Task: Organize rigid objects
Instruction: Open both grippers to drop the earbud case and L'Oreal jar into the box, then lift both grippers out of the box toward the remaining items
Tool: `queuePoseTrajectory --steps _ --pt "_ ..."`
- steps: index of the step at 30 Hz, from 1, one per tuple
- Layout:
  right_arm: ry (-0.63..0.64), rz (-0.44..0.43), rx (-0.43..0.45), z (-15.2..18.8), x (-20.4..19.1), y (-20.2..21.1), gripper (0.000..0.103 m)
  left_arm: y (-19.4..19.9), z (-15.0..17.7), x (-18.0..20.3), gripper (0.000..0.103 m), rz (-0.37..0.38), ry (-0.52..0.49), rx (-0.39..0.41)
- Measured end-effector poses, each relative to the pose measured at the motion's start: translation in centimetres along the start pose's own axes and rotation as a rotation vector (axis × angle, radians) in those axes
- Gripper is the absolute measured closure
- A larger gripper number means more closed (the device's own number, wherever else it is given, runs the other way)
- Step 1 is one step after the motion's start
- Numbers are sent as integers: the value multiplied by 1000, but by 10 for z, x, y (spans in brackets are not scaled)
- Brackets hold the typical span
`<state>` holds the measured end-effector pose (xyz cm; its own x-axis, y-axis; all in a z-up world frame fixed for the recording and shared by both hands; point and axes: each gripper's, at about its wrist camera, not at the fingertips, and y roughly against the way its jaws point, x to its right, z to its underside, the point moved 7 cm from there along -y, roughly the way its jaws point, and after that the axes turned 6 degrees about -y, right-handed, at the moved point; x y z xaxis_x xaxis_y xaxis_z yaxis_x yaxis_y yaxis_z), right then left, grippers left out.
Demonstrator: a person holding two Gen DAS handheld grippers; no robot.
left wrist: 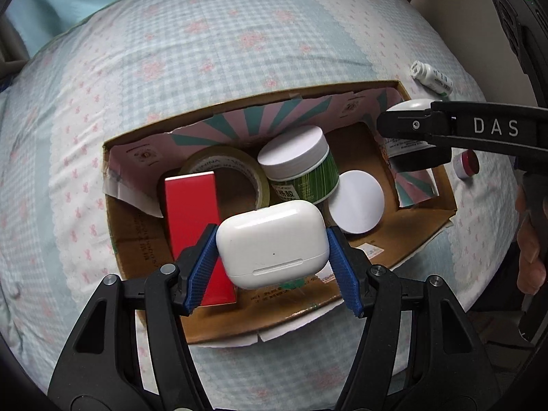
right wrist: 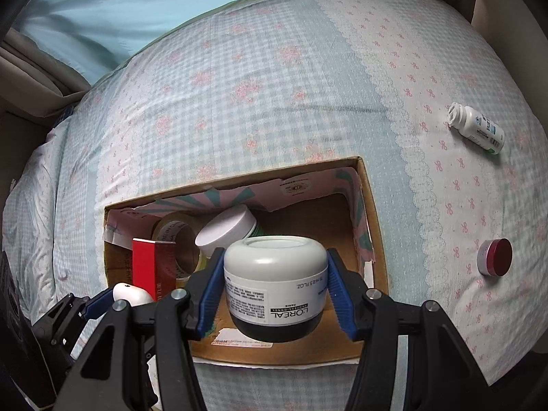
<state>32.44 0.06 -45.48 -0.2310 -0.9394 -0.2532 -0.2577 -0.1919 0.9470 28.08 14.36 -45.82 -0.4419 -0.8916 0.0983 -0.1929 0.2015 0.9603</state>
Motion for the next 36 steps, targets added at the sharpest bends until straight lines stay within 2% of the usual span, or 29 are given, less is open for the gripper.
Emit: queuePoseTrajectory --steps 3,7,14,15,16,17,18,19,20,22,29,36 --pt "11 15 -1 -7 7 -16 51 -20 3 4 43 -5 -34 -25" --pt "65 31 0 -12 6 -29 51 -36 6 2 43 -4 -27 -50" --pt "101 42 -31 -15 3 -44 51 -40 9 5 43 6 -38 -66" --pt "101 35 -36 -15 3 -46 51 -39 9 5 36 17 -29 -68" --pt "99 28 -39 -16 2 -46 51 -38 9 5 18 33 -17 -66" --pt "97 25 -43 -16 2 -47 50 -36 9 6 8 47 -2 -59" --pt "94 23 -49 -15 1 -48 39 -32 8 6 0 53 10 -48" --pt "89 17 -47 -15 0 -47 25 -29 8 6 0 46 13 -39" --pt "86 15 -31 -17 -1 -44 0 -27 9 6 0 45 11 -37" --pt "87 -2 18 -20 -3 -35 0 -25 12 6 0 39 10 -43" --pt "97 15 50 -20 -1 -15 0 -14 22 -2 0 38 57 -45" --pt "93 8 78 -12 -2 10 0 18 25 -8 0 22 84 -1"
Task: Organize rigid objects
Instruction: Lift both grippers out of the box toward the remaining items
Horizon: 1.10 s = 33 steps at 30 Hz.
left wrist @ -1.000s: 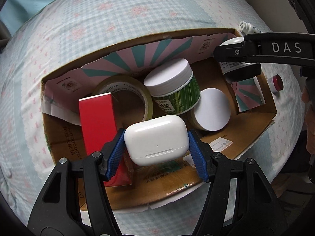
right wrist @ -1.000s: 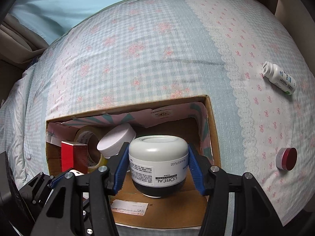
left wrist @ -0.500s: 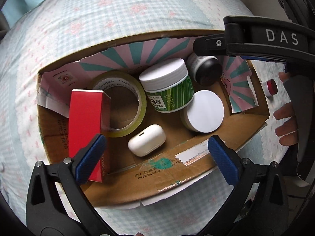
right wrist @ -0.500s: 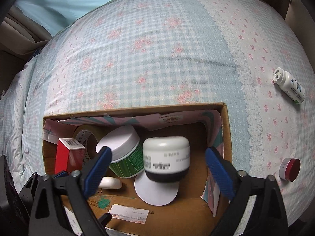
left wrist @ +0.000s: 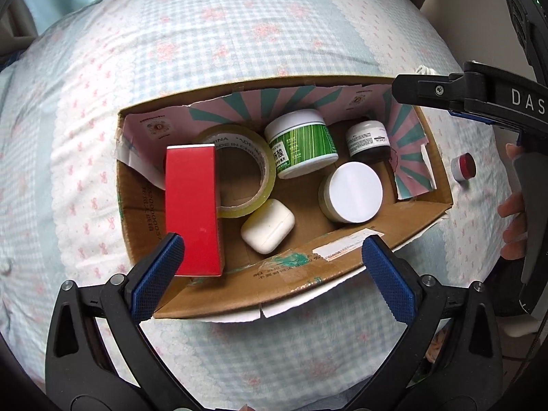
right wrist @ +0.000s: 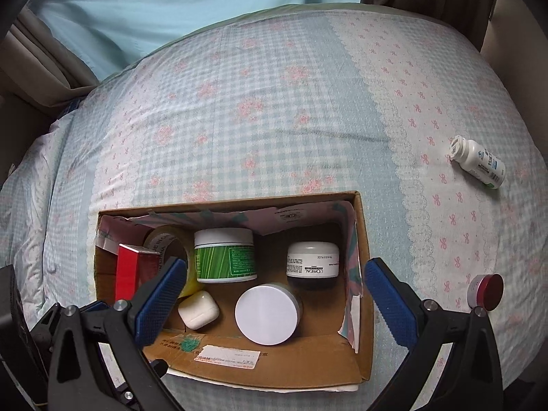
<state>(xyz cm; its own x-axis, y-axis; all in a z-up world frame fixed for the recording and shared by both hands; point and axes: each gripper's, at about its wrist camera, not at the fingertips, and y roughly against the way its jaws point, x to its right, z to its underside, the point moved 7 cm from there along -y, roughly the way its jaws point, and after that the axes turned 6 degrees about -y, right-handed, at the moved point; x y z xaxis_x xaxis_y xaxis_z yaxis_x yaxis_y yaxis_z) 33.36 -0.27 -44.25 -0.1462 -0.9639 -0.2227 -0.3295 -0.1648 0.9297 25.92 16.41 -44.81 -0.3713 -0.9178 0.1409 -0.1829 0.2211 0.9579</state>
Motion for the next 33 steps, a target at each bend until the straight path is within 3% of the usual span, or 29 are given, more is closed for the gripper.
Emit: queuePoseTrajectory --steps 9,18,26,33 --pt "15 -4 41 15 -13 65 0 77 7 1 0 -46 18 52" --pt "7 26 133 26 -9 156 0 153 -8 13 0 -105 -38 177" --pt "-26 90 174 31 36 202 0 172 -48 38 0 -95 -62 226" --pt "-69 156 143 39 109 205 0 157 -93 94 0 -89 -124 228"
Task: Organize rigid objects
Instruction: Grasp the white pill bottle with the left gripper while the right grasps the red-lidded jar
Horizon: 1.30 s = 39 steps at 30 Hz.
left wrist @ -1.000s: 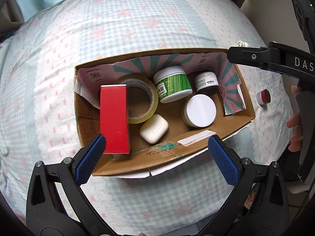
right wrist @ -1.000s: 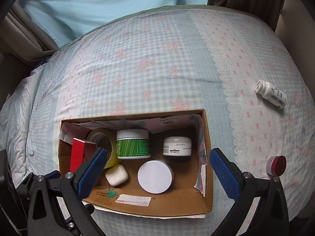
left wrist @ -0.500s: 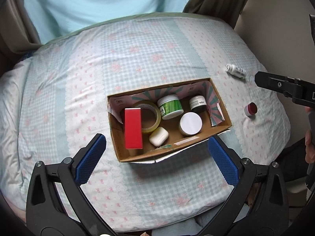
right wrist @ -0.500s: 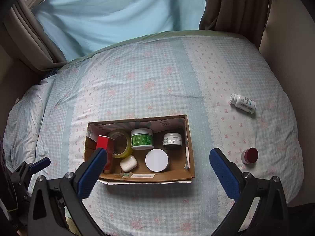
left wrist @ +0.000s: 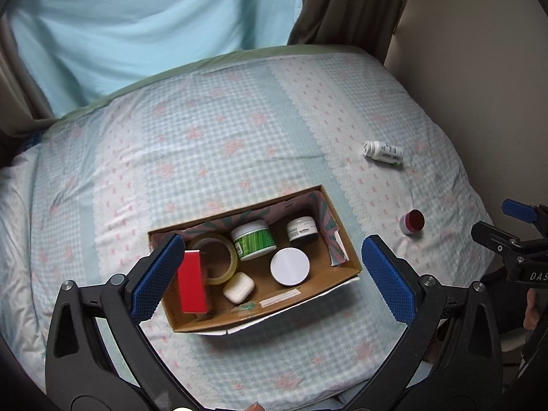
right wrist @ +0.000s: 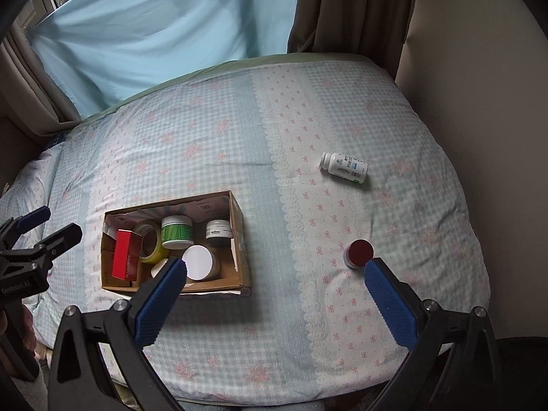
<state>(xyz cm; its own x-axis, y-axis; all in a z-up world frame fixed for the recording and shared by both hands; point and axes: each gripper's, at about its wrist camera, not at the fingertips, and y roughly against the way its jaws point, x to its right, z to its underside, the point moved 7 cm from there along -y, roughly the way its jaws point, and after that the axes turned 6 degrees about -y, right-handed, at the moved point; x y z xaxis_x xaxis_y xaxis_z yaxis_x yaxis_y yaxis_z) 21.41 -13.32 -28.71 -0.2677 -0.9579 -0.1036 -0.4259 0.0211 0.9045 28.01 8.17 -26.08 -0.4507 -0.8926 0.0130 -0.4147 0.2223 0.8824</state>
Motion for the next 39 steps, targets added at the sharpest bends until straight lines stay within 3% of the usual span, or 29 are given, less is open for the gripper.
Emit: queuePoseTrajectory --steps 8,18,28,31,33,39 --pt "-140 35 -41 4 85 -31 0 -59 -71 88 0 55 -174 -27" --pt "-280 72 -90 7 140 -89 0 -157 -130 194 0 106 -479 -90" --pt "-412 120 -130 24 161 -167 3 -274 -143 260 1 139 -826 -181" --pt "-423 144 -122 28 161 -187 6 -306 -141 283 1 156 -972 -191" --pt "-433 155 -128 31 162 -201 15 -325 -135 299 2 171 -1076 -199" --pt "-443 198 -143 34 171 -240 16 -372 -119 325 9 199 -1293 -229"
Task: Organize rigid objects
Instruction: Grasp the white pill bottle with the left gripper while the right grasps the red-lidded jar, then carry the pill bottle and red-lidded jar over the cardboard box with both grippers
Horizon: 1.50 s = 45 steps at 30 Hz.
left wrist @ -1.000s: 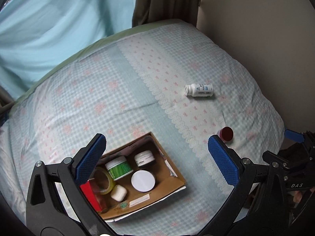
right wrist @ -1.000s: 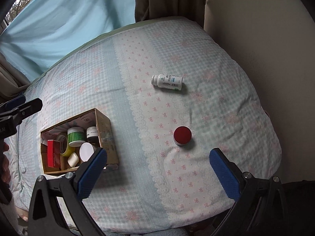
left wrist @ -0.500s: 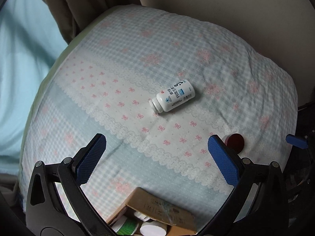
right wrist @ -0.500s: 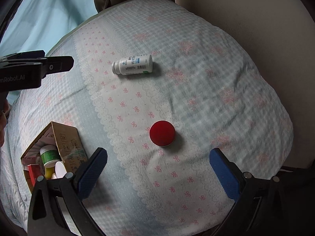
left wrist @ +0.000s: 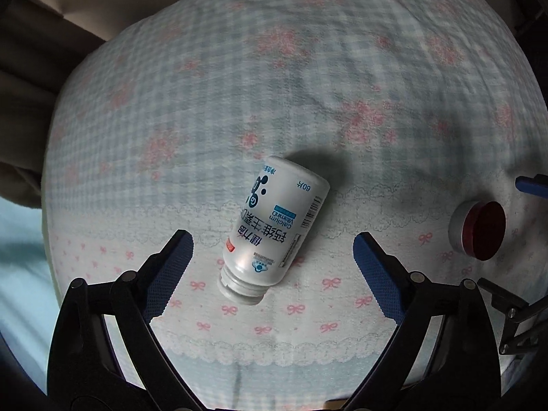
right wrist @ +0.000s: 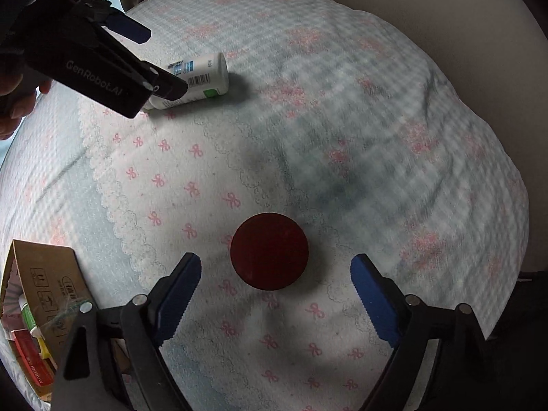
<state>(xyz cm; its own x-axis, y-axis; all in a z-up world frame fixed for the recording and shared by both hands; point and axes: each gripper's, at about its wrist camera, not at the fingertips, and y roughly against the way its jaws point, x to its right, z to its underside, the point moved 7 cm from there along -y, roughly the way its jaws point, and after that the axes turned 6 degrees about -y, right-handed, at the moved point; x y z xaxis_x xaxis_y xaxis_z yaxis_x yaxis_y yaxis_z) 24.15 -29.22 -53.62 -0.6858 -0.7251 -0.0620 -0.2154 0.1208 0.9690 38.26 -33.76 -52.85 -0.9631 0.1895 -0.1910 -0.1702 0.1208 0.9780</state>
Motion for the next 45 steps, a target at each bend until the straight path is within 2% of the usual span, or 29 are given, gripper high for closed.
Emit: queuePoseTrajectory --steps 2,4,6,10,14,18,23,33,38,45 --pt "-11 -7 -12 -1 1 -11 16 -11 -4 0 10 8 -49 -8" --pt "-22 -11 -10 -2 1 -21 16 -21 -8 1 17 15 -95 -22" --pt "-26 -14 -10 -3 0 -29 27 -29 -12 1 20 22 -135 -32" --pt "-19 -15 -20 -4 -3 -42 37 -45 -12 4 29 51 -186 -67" --pt "-18 -18 -27 -3 -2 -49 52 -54 -12 9 39 77 -229 -85" --pt "-1 -25 -20 -3 -7 -50 52 -53 -14 8 53 95 -227 -98" --pt "-3 -46 -25 -2 -8 -50 53 -50 -20 -2 53 113 -202 -101" --pt "-25 -80 -10 -11 6 -34 53 -26 4 -7 54 129 -71 -114" --pt "-22 -95 13 -17 10 -15 53 13 19 -23 54 109 28 -89" --pt "36 -117 79 -35 10 41 53 98 42 -40 54 50 172 -20"
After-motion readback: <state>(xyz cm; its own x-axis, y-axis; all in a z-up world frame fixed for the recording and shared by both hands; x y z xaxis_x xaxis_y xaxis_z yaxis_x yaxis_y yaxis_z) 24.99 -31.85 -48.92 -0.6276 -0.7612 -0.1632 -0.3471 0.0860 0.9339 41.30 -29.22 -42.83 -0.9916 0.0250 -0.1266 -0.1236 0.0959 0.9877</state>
